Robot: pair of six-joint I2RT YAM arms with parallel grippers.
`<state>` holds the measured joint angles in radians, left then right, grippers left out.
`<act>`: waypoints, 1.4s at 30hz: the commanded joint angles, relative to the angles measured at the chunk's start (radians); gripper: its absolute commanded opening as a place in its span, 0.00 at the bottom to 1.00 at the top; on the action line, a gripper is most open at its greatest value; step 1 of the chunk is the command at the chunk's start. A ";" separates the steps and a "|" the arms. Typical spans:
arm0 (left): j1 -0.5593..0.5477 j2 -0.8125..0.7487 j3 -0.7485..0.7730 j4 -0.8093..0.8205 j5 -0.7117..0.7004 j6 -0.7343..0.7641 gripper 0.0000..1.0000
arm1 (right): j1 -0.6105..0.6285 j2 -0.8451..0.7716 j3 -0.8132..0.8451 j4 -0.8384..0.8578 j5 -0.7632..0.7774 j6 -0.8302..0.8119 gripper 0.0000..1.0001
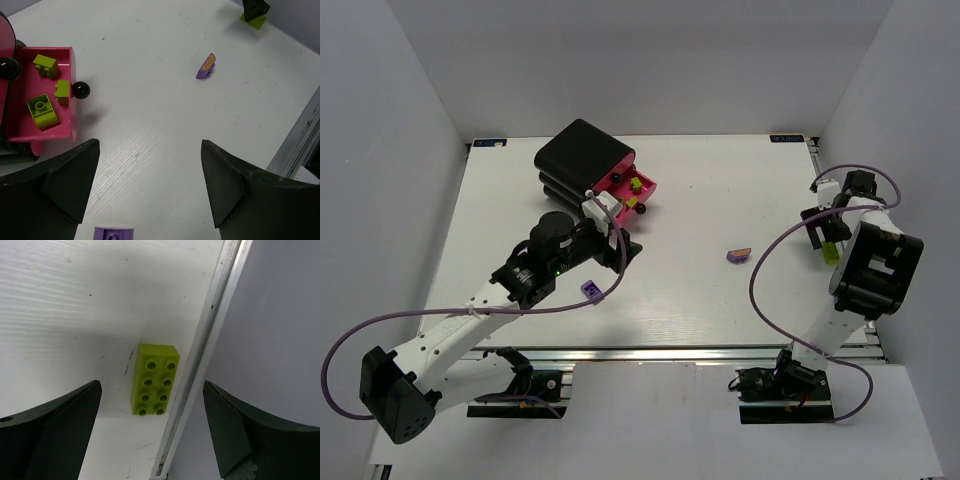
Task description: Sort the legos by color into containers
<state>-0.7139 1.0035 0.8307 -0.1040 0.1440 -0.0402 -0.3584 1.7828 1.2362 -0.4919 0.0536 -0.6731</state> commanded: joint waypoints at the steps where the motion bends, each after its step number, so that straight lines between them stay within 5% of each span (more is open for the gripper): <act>1: -0.004 0.000 0.002 0.013 -0.007 0.008 0.92 | -0.022 0.059 0.061 -0.004 0.005 -0.026 0.87; 11: 0.014 0.041 -0.004 0.021 -0.011 -0.001 0.92 | -0.040 0.153 0.088 -0.034 -0.034 -0.029 0.71; 17: 0.014 0.038 -0.007 0.023 -0.023 0.002 0.92 | -0.042 0.184 0.109 -0.111 -0.106 -0.026 0.30; 23: 0.014 0.017 -0.013 0.026 -0.035 0.002 0.91 | -0.030 0.149 0.109 -0.227 -0.251 -0.031 0.06; 27: 0.014 0.003 -0.022 0.039 -0.055 -0.003 0.92 | 0.036 0.032 0.135 -0.327 -0.449 -0.045 0.01; 33: 0.014 -0.035 -0.051 0.072 -0.127 -0.001 0.91 | 0.335 -0.092 0.236 -0.271 -0.647 0.070 0.00; 42: 0.014 -0.140 -0.113 0.131 -0.333 0.039 0.92 | 0.722 0.186 0.762 -0.191 -0.626 0.276 0.00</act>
<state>-0.7033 0.9127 0.7383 -0.0349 -0.0872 -0.0200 0.3035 1.8641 1.8923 -0.7120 -0.5640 -0.5026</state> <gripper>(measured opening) 0.914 0.428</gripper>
